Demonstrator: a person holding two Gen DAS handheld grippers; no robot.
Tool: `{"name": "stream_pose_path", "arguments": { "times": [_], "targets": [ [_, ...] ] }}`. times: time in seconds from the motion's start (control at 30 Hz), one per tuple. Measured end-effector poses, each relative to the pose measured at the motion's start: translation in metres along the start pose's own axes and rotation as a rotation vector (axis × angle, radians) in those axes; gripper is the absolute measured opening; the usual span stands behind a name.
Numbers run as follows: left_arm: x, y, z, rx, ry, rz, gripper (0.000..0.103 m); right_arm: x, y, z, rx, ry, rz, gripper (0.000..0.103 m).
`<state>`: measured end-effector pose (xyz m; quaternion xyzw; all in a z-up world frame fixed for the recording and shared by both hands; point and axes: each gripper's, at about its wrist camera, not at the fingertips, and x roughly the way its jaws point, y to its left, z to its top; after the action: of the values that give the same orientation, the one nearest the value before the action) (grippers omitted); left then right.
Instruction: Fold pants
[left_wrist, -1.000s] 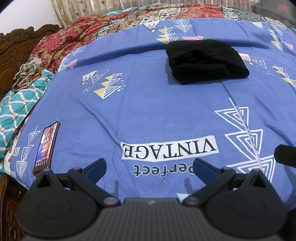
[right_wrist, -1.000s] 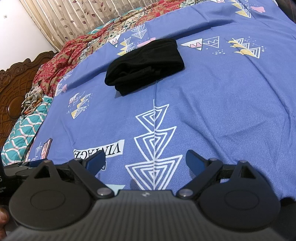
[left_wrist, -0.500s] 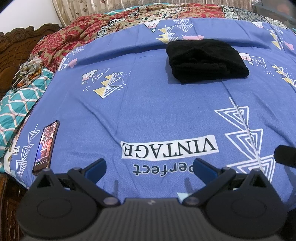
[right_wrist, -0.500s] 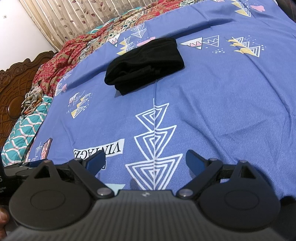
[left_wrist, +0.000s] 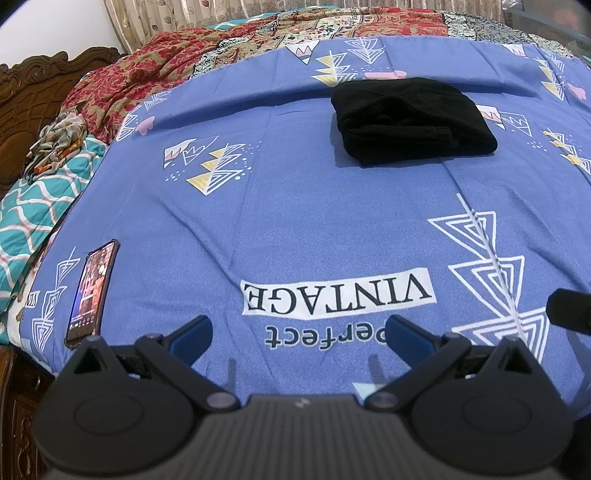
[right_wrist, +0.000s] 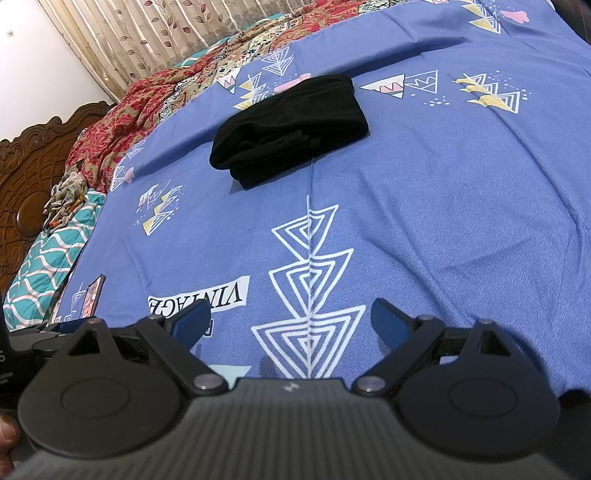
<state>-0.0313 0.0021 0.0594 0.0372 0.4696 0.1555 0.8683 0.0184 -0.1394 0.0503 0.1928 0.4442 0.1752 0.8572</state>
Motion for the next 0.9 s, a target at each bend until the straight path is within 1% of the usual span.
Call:
{"name": "stream_pose_path", "arguments": {
  "times": [0.57,0.9],
  "targets": [
    [0.0001,0.0001,-0.0001,0.000,-0.001,0.000,0.103,0.0000,0.0008,-0.0001,0.000,-0.001,-0.001,0.095],
    [-0.0002,0.0014,0.0004,0.001,-0.001,0.001,0.103,-0.0027,0.0032,-0.0016,-0.007,-0.015,-0.001,0.095]
  ]
}}
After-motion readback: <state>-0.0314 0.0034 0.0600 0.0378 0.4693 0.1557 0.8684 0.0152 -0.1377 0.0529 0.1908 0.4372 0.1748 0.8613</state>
